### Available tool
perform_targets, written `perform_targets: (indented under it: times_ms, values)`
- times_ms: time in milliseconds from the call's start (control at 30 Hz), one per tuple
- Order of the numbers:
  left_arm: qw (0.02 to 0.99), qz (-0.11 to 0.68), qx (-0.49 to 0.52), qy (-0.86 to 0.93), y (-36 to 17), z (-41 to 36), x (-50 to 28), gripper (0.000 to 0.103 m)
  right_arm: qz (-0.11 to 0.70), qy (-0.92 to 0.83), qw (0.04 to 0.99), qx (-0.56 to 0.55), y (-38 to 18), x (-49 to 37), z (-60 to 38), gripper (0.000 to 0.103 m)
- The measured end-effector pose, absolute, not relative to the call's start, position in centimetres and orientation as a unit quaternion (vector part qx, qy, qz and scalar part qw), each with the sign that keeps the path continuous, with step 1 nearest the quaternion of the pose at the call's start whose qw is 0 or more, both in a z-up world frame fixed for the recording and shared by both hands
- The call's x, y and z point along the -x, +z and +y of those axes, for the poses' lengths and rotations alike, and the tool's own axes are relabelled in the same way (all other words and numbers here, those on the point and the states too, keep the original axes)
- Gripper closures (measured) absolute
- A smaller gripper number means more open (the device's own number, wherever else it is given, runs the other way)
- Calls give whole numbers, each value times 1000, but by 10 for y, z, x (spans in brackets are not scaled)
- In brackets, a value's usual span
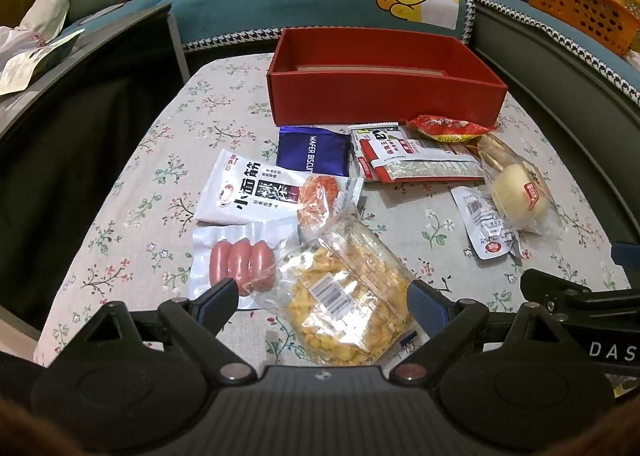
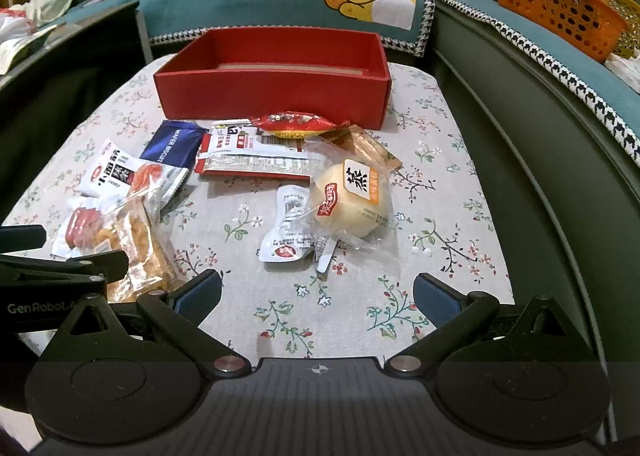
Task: Organize snacks
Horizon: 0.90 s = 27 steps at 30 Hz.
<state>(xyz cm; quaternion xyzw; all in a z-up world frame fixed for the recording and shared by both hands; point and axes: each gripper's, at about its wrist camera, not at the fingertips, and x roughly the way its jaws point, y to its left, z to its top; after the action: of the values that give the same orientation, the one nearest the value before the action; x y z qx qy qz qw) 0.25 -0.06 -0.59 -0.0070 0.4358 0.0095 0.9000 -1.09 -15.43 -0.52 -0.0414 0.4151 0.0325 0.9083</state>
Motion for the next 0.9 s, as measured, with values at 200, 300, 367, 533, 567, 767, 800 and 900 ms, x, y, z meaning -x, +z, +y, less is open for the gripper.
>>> perform_targets:
  times_ms: [200, 300, 367, 533, 567, 767, 800, 900]
  values:
    - [900, 436, 4, 8, -6, -2, -2, 0, 417, 34, 907, 42, -7, 11, -154, 0]
    - [899, 437, 4, 8, -6, -2, -2, 0, 417, 34, 907, 42, -7, 11, -154, 0]
    - [900, 436, 5, 7, -6, -2, -2, 0, 417, 34, 907, 42, -7, 10, -154, 0]
    - [900, 437, 5, 7, -7, -2, -2, 0, 418, 35, 907, 43, -8, 11, -153, 0]
    - [900, 437, 4, 7, -7, -2, -2, 0, 419, 35, 906, 44, -8, 11, -152, 0]
    - [899, 438, 3, 7, -8, -3, -1, 0, 423, 37, 904, 43, -9, 10, -153, 0]
    - [899, 438, 3, 7, -8, -3, -1, 0, 424, 37, 904, 43, -8, 10, -153, 0]
    - [898, 440, 4, 7, -9, -3, -1, 0, 426, 37, 903, 45, -9, 9, -153, 0]
